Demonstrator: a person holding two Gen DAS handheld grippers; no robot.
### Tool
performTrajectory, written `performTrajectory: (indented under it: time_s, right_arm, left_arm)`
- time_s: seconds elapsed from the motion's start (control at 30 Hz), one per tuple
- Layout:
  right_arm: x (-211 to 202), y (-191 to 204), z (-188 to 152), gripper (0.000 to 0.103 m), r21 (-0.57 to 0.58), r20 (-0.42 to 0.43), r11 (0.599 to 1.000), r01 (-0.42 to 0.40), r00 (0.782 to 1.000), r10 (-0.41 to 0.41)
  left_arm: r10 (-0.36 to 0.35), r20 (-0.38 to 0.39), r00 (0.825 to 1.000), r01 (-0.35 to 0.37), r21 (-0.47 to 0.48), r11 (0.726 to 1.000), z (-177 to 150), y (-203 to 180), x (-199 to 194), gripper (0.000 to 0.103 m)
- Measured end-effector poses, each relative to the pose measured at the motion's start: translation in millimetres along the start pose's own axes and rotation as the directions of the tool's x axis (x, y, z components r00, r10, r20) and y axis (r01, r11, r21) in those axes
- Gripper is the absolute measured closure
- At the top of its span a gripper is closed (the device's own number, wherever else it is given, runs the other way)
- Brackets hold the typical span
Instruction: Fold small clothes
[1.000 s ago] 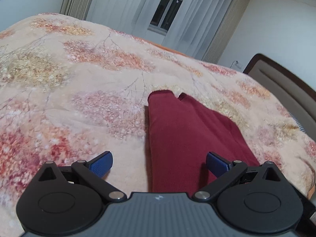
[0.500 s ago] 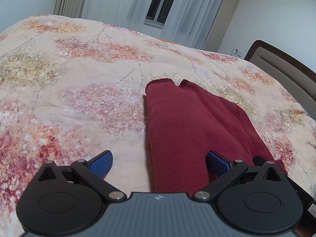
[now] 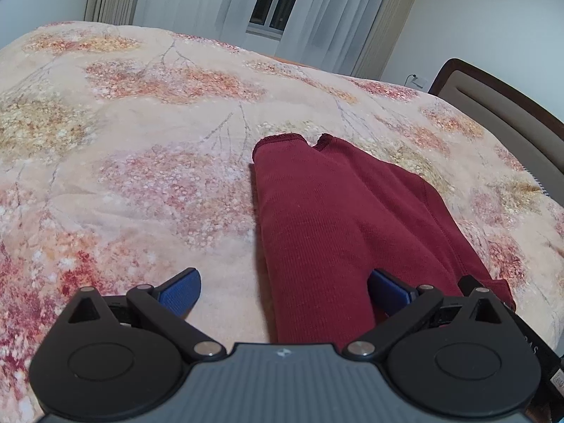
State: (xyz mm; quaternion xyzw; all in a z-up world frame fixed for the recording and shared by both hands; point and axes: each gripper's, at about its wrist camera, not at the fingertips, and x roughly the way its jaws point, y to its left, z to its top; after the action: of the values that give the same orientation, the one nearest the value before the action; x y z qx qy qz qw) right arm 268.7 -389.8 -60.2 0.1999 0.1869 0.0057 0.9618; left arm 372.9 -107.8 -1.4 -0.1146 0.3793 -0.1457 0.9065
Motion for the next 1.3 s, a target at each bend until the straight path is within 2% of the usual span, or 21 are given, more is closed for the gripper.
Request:
performTrajectory:
  time_s: [0.1, 0.2, 0.27, 0.37, 0.47, 0.57, 0.6, 0.63, 0.77, 0.83, 0.9, 1.13, 1.3]
  right_arm:
    - [-3, -5, -1, 0.001, 0.014, 0.004, 0.998, -0.065, 0.998, 0.065]
    - [-4, -4, -1, 0.005, 0.016, 0.001, 0.997, -0.078, 0.997, 0.078]
    - [-4, -1, -2, 0.014, 0.006, -0.004, 0.998, -0.070, 0.998, 0.070]
    - [-2, 4, 2, 0.029, -0.003, -0.049, 0.995, -0.101, 0.994, 0.100]
    - [0, 7, 10, 0.033, 0.000, -0.099, 0.995, -0.104, 0.990, 0.103]
    - [1, 11, 16, 0.039, 0.003, -0.131, 0.995, -0.100, 0.986, 0.100]
    - [1, 12, 17, 0.041, 0.003, -0.136, 0.995, -0.099, 0.986, 0.098]
    - [0, 13, 17, 0.048, 0.005, -0.136, 0.995, -0.100, 0.986, 0.100]
    - [-4, 18, 17, 0.059, -0.014, -0.124, 0.995, -0.100, 0.987, 0.098]
    - [-7, 22, 19, 0.064, -0.023, -0.112, 0.995, -0.098, 0.989, 0.095]
    - [-10, 27, 24, 0.068, -0.036, -0.099, 0.994, -0.104, 0.990, 0.100]
    - [-22, 65, 44, 0.072, -0.126, -0.054, 0.976, -0.178, 0.984, 0.172]
    - [-25, 106, 49, 0.072, -0.192, -0.041, 0.951, -0.241, 0.971, 0.237]
  left_arm:
    - [-0.016, -0.015, 1.000, 0.016, -0.009, 1.000, 2, 2, 3, 0.000]
    - [-0.022, -0.036, 0.999, 0.023, 0.009, 1.000, 5, -1, 6, 0.000]
    - [-0.020, -0.047, 0.999, 0.021, 0.020, 1.000, 7, -4, 6, 0.000]
    - [-0.016, -0.051, 0.999, 0.018, 0.033, 0.999, 8, -9, 6, 0.001]
    - [-0.031, -0.062, 0.998, 0.033, 0.026, 0.999, 10, -10, 4, 0.006]
    - [-0.053, -0.079, 0.995, 0.055, 0.030, 0.998, 12, -12, 6, 0.015]
    - [-0.066, -0.085, 0.994, 0.069, 0.032, 0.997, 13, -13, 6, 0.022]
    - [-0.085, -0.091, 0.992, 0.088, 0.029, 0.996, 13, -14, 6, 0.033]
    - [-0.090, -0.085, 0.992, 0.094, 0.043, 0.995, 15, -18, 1, 0.044]
    - [-0.096, -0.073, 0.993, 0.099, 0.038, 0.994, 17, -17, -4, 0.055]
    - [-0.104, -0.062, 0.993, 0.107, 0.040, 0.993, 21, -18, -10, 0.060]
    - [-0.142, -0.010, 0.990, 0.143, 0.075, 0.987, 33, -25, -36, 0.068]
    - [-0.110, 0.065, 0.992, 0.104, 0.092, 0.990, 41, -12, -65, 0.069]
